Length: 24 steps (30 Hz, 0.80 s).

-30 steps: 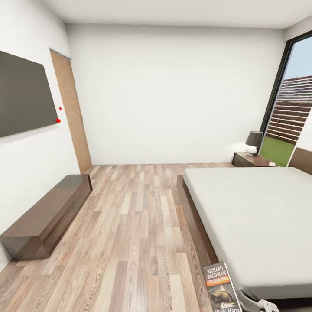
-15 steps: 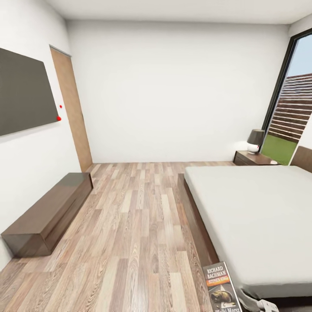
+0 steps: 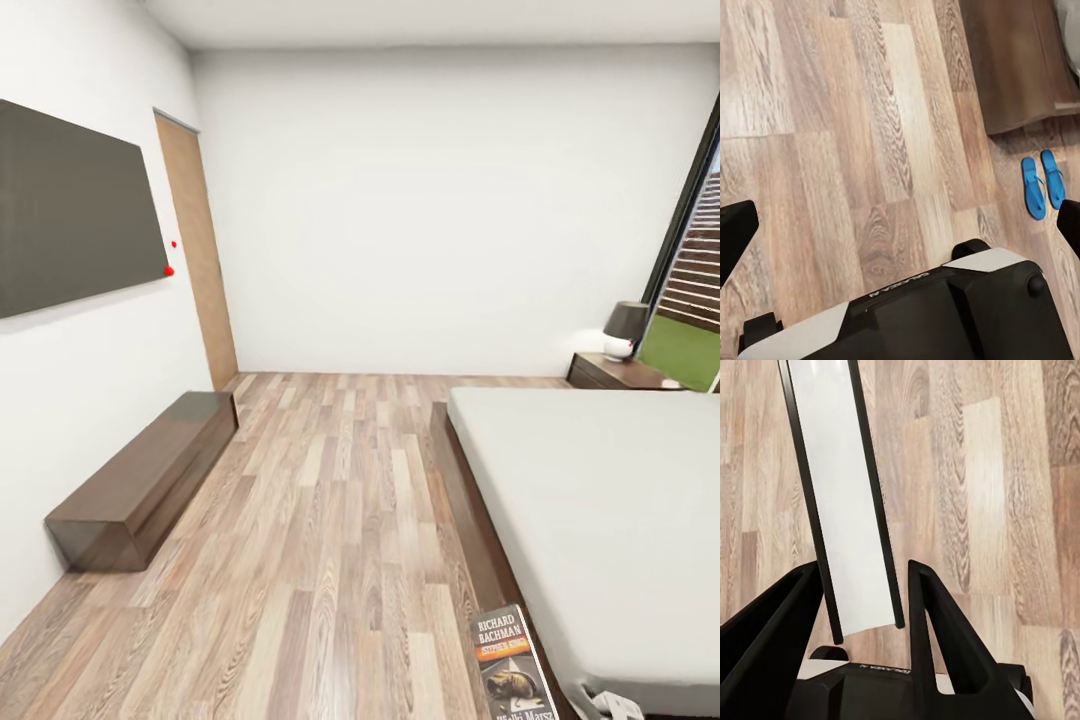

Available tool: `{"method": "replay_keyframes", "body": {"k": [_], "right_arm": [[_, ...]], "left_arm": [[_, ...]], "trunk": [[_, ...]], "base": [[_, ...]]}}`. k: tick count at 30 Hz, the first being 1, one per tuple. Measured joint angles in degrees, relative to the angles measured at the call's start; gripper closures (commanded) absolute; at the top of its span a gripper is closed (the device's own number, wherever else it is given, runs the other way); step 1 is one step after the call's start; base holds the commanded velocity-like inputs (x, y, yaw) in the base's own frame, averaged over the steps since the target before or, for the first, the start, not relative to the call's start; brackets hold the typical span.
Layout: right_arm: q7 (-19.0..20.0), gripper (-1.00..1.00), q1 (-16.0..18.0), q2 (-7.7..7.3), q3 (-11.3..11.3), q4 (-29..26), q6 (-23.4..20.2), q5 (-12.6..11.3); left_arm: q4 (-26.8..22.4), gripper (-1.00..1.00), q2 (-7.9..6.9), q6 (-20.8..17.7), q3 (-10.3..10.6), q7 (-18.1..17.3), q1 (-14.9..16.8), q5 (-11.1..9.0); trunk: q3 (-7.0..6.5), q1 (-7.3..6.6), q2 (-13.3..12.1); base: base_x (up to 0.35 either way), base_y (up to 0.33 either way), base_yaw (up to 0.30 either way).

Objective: In the bedroom, move the book from the bed onto either nightstand, and place the two sandals side by side next to the bed.

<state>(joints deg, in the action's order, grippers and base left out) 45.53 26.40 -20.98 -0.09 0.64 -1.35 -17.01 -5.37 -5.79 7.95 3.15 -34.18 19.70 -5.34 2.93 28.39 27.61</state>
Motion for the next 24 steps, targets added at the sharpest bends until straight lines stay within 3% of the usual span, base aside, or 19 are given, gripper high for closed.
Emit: {"method": "replay_keyframes", "body": {"k": [5,13,24], "right_arm": [[0.01,1.0,0.0,0.0,-0.07,0.0,-0.01,-0.04],[0.04,1.0,-0.01,-0.01,0.0,0.0,-0.08,-0.02],[-0.04,1.0,-0.01,0.06,0.03,0.0,0.0,-0.01]], "left_arm": [[0.01,-1.0,0.0,0.0,0.0,0.0,0.01,0.0],[0.02,-1.0,0.01,-0.01,0.0,0.0,0.01,0.0],[0.05,-1.0,0.01,-0.01,-0.04,0.08,0.02,-0.05]], "trunk": [[0.0,0.0,0.0],[0.0,0.0,0.01],[0.0,-0.03,0.01]], "base": [[0.0,0.0,0.199],[0.022,0.0,0.026],[0.292,0.0,0.001]]}}
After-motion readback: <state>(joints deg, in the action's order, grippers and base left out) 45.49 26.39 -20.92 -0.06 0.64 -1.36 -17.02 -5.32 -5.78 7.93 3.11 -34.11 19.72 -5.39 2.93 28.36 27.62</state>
